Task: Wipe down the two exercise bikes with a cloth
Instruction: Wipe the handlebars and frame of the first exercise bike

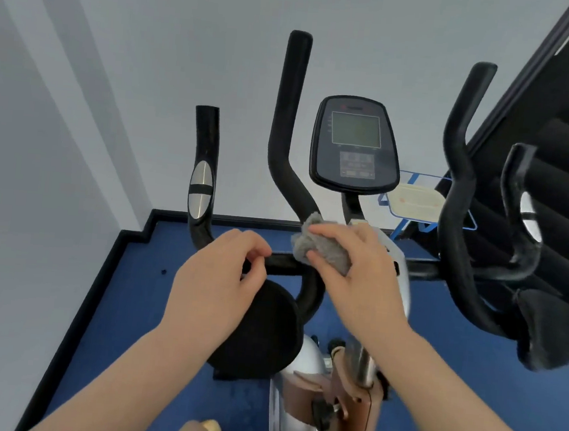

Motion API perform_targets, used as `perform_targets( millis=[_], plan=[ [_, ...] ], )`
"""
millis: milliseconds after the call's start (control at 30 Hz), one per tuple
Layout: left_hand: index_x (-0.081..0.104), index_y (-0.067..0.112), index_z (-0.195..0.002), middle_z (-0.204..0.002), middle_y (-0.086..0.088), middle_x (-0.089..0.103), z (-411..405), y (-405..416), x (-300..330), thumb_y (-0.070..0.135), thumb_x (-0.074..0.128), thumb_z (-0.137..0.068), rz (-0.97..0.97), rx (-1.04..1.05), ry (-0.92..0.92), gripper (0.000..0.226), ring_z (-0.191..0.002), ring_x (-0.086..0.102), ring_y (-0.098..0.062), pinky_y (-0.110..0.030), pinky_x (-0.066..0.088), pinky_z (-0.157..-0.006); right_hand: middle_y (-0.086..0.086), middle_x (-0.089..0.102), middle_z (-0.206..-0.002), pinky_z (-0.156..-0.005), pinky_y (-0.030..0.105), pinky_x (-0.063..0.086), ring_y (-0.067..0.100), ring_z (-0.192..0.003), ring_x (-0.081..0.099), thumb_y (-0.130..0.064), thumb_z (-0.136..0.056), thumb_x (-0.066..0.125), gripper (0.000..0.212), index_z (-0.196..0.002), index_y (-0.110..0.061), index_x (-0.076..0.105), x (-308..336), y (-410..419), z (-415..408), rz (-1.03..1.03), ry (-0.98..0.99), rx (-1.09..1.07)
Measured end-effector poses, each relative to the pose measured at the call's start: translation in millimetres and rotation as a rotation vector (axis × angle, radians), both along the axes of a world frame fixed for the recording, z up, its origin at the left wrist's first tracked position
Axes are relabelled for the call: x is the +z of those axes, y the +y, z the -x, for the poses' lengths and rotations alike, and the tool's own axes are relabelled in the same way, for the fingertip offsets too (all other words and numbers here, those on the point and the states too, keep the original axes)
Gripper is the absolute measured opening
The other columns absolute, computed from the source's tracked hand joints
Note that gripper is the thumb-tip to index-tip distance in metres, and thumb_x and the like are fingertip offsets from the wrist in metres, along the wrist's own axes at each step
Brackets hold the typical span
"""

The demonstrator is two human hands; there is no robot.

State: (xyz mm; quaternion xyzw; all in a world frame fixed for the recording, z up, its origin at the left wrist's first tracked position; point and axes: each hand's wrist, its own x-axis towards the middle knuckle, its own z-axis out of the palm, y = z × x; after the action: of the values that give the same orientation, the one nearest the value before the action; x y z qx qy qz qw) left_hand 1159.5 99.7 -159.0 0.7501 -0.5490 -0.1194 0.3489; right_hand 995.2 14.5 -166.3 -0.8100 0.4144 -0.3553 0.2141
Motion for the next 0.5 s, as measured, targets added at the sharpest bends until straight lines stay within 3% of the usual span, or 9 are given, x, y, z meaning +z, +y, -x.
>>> perform_targets(
  millis=[233, 300, 400, 500],
  plan=[
    [0.066, 0.038, -0.093, -0.086, 0.025, 0.064, -4, -3, -1, 0.017, 0.061, -0.090, 0.019, 0.031, 0.162, 0.021, -0.065, 0.053, 0.008, -0.015, 0.037, -0.062, -0.004, 0.050, -0.092, -0.068, 0.028, 0.047, 0.010, -0.078, 0.050, -0.022, -0.082, 0.073, 0.026, -0.108, -0.023, 0.066, 2, -2, -15, 0.132, 0.027, -0.026],
    [0.066, 0.038, -0.092, -0.086, 0.027, 0.063, -5, -4, -2, 0.018, 0.062, -0.089, 0.005, 0.010, 0.163, 0.021, -0.063, 0.053, 0.008, -0.013, 0.035, -0.061, -0.001, 0.054, -0.093, -0.072, 0.034, 0.047, 0.016, -0.083, 0.053, -0.022, -0.083, 0.072, 0.027, -0.109, -0.022, 0.068, 20, -25, -32, 0.224, 0.009, 0.005],
    [0.065, 0.039, -0.092, -0.093, 0.034, 0.059, -8, -4, -4, 0.020, 0.061, -0.089, -0.016, 0.015, 0.164, 0.020, -0.061, 0.053, 0.002, -0.016, 0.035, -0.059, 0.006, 0.056, -0.109, -0.084, 0.036, 0.038, 0.025, -0.100, 0.049, -0.018, -0.086, 0.067, 0.026, -0.112, -0.023, 0.070, 35, -44, -61, 0.343, 0.275, 0.084],
    [0.063, 0.041, -0.094, -0.095, 0.033, 0.057, -7, -3, -4, 0.022, 0.059, -0.090, -0.012, 0.025, 0.161, 0.019, -0.063, 0.053, 0.001, -0.017, 0.037, -0.060, 0.009, 0.051, -0.113, -0.083, 0.040, 0.042, 0.028, -0.098, 0.046, -0.012, -0.084, 0.066, 0.023, -0.105, -0.018, 0.071, 32, -50, -45, 0.353, 0.475, 0.229]
  ],
)
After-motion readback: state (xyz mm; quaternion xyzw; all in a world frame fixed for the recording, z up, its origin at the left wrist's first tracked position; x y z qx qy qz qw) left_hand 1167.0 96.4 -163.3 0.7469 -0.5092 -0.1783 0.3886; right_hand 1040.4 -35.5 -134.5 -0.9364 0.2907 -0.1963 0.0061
